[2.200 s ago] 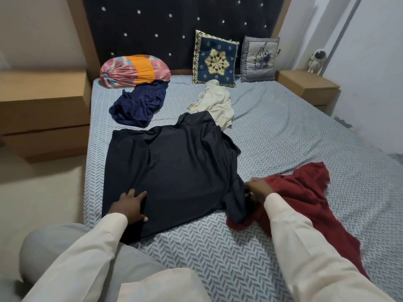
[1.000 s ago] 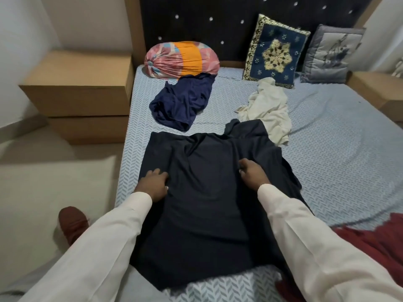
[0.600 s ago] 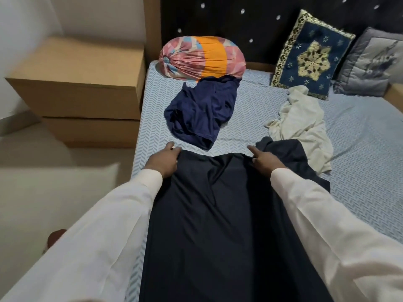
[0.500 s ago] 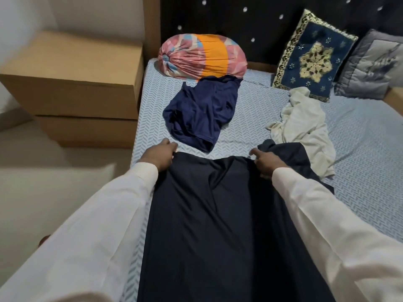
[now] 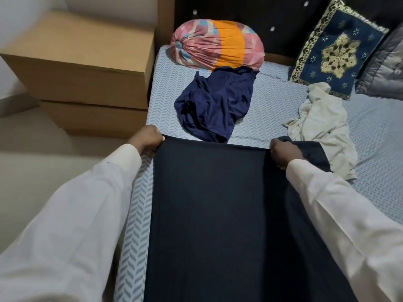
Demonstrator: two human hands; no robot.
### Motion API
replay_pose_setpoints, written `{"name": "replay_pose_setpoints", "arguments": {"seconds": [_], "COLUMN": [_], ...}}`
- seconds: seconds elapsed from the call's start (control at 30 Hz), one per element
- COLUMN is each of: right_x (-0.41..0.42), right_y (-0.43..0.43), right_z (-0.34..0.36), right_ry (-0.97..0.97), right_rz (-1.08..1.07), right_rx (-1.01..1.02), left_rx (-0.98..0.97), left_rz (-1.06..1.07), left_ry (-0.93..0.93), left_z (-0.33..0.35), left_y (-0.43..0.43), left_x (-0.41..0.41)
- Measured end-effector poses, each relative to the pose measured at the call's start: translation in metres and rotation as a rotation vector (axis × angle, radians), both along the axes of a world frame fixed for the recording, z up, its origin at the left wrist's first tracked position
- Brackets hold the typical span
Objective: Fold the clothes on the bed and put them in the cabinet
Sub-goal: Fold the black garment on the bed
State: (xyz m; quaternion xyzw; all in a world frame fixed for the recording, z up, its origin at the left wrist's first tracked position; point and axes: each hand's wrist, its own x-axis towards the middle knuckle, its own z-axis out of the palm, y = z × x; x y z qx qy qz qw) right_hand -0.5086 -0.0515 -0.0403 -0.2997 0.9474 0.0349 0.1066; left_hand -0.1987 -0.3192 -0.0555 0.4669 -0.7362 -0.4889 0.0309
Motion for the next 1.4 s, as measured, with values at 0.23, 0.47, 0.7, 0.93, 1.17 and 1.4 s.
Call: {"name": "replay_pose_setpoints", "arguments": {"seconds": [0.23, 0.47, 0.7, 0.93, 1.17, 1.4], "right_x": [0.005, 0.031, 0.180, 0.285, 0.292, 0.296], "right_y": [-0.007, 0.029, 0.134, 0.259, 0.383, 0.427], "right_z": [-0.021, -0.012, -0.041, -0.033, -0.027, -0.029], "right_ry": [0.099, -0.183, -0.213, -0.232, -0.007, 0.138], "right_rz": [0.000, -0.023, 0.150, 0.165, 0.096, 0.189], "right_rx": [0.066, -0.219, -0.625, -0.574, -0.256, -0.062], "left_rx": [-0.503, -0.370, -0.092, 0.098, 0.218, 0.290], "left_rz": [0.161, 0.244, 0.151, 0.063, -0.068, -0.026], "left_ry": [-0.275, -0.289, -0.252, -0.320, -0.386, -0.234], "left_z": [-0.017, 0.001, 0.013, 0.033, 0.033, 0.034], "left_y": [0.028, 0.071, 0.164, 0.290, 0.368, 0.394], "left_x": [-0.006, 0.028, 0.113, 0.199, 0.257, 0.285]}}
